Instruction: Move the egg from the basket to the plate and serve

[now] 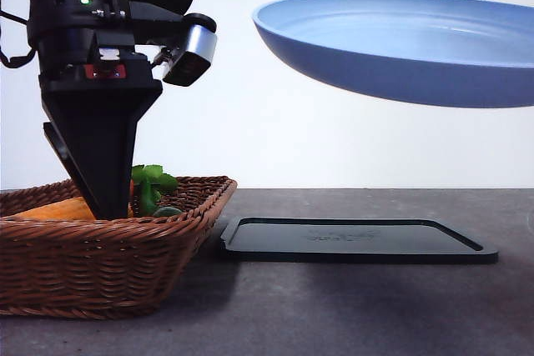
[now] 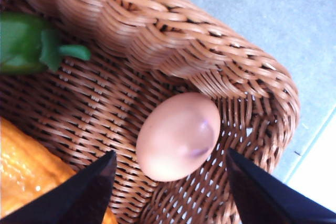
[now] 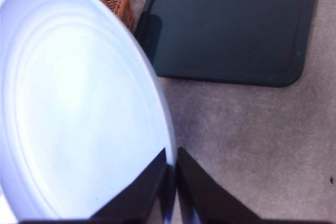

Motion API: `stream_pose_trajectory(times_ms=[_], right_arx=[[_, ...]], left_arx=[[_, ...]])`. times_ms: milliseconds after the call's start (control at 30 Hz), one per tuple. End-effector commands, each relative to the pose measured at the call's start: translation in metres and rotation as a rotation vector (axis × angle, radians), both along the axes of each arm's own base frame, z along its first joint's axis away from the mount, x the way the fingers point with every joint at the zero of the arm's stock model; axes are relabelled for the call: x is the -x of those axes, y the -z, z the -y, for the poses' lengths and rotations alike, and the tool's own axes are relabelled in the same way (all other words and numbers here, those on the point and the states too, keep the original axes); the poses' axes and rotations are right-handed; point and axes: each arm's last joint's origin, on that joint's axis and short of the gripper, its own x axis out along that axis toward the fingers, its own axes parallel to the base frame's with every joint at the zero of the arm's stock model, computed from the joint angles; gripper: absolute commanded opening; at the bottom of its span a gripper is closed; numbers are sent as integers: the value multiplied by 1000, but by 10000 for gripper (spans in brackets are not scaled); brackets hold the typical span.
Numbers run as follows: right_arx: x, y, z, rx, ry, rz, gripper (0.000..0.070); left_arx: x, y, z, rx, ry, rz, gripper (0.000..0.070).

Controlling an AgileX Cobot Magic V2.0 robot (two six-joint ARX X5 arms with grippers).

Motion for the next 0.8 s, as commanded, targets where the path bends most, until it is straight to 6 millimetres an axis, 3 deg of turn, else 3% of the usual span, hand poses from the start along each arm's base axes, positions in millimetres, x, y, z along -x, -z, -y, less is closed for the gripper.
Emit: stream_pose_trajectory(times_ms=[0,433,633,767], right_arx=[[-1,-8,0,-14,-1,33,0],[-1,-8,0,2,-16,48,0],[-1,-8,0,3,-18,50,0],[-1,-8,0,6,-20,52,0]], left_arx=[[-4,6,7,-9,32,-8,425],[-11,28,13,-40,81,-56,414],[-11,28,13,-40,80,-54,244],[-11,28,13,-43,80,-58,180]])
